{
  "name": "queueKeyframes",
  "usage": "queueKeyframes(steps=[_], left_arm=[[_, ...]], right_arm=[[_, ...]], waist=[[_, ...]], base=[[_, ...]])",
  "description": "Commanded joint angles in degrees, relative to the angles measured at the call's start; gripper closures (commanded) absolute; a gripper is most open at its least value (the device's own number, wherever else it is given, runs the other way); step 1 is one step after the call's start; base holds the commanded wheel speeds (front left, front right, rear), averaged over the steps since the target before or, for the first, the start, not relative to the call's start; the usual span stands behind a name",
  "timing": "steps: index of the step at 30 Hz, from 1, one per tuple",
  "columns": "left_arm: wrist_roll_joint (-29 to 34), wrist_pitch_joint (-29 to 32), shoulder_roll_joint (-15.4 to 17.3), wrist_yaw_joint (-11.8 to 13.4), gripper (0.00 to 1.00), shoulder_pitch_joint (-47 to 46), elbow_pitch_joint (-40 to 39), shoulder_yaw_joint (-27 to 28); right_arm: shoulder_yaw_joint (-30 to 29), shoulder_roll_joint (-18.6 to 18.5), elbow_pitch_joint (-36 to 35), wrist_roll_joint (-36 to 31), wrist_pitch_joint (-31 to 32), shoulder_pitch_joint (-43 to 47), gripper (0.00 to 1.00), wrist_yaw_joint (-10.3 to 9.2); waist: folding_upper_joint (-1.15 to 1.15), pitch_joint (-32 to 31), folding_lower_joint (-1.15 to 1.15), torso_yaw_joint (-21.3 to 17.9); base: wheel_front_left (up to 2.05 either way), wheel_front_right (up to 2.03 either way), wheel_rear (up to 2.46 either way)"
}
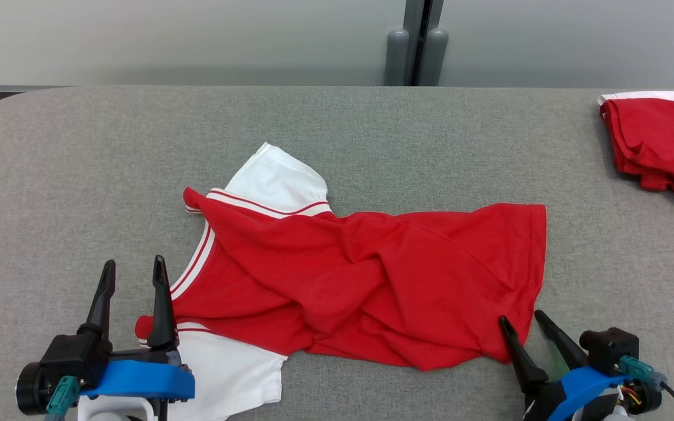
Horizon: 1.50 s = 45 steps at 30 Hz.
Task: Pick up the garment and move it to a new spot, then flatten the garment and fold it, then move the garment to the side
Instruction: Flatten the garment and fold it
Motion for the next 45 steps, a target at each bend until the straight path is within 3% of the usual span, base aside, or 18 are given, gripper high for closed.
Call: queueKeyframes(steps=[1, 11, 12, 13, 14, 19, 25, 34, 45], left_arm=[[0.3, 0.0, 0.0, 0.3, 0.0, 0.0, -0.3, -0.4], [0.4, 0.0, 0.0, 0.1, 0.0, -1.0, -0.1, -1.2], [0.4, 0.0, 0.0, 0.1, 0.0, -0.9, 0.0, -1.2], [0.4, 0.0, 0.0, 0.1, 0.0, -0.9, 0.0, -1.2], [0.4, 0.0, 0.0, 0.0, 0.0, -0.8, 0.0, -1.1], [0.3, 0.0, 0.0, -0.1, 0.0, -0.4, 0.3, -1.0], [0.2, 0.0, 0.0, -0.1, 0.0, 0.5, 0.4, -0.1], [-0.1, 0.0, 0.0, -0.3, 0.0, 0.6, 0.6, 0.0], [-0.1, 0.0, 0.0, -0.3, 0.0, 1.9, 0.2, 1.4]], right_arm=[[0.4, 0.1, 0.8, 0.8, -0.2, -1.7, 0.0, 0.03], [3.7, 0.7, 6.9, 3.3, -0.1, -7.6, 0.0, 0.02], [4.1, 0.7, 7.2, 3.6, -0.3, -8.1, 0.5, 0.02], [4.4, 0.8, 7.5, 3.9, -0.4, -8.4, 0.81, 0.03], [4.9, 0.9, 7.8, 4.2, -0.4, -8.6, 1.0, 0.03], [6.2, 0.7, 6.6, 4.7, -0.8, -9.5, 1.0, 0.03], [6.0, 0.6, -2.7, 3.9, -1.0, -7.8, 1.0, 0.03], [8.1, 0.5, -20.6, 5.7, -0.5, -3.3, 1.0, 0.03], [10.0, 1.7, -45.6, 9.3, 9.8, 4.5, 1.0, 0.03]], waist=[[0.0, 0.0, 0.0, -0.1], [0.0, 0.5, 0.0, 1.0], [0.0, 0.5, 0.0, 1.2], [0.0, 0.5, 0.0, 1.2], [0.0, 0.5, 0.0, 1.3], [0.0, 0.1, 0.0, 1.5], [0.0, -1.0, 0.0, 0.3], [0.0, -2.6, 0.0, -0.9], [0.0, -4.2, 0.0, -1.5]], base=[[0.0, 0.0, 0.0], [0.0, 0.0, 0.0], [0.0, 0.0, 0.0], [0.0, 0.0, 0.0], [0.0, 0.0, 0.0], [0.0, 0.0, 0.0], [0.0, 0.0, 0.0], [0.0, 0.0, 0.0], [0.0, 0.0, 0.0]])
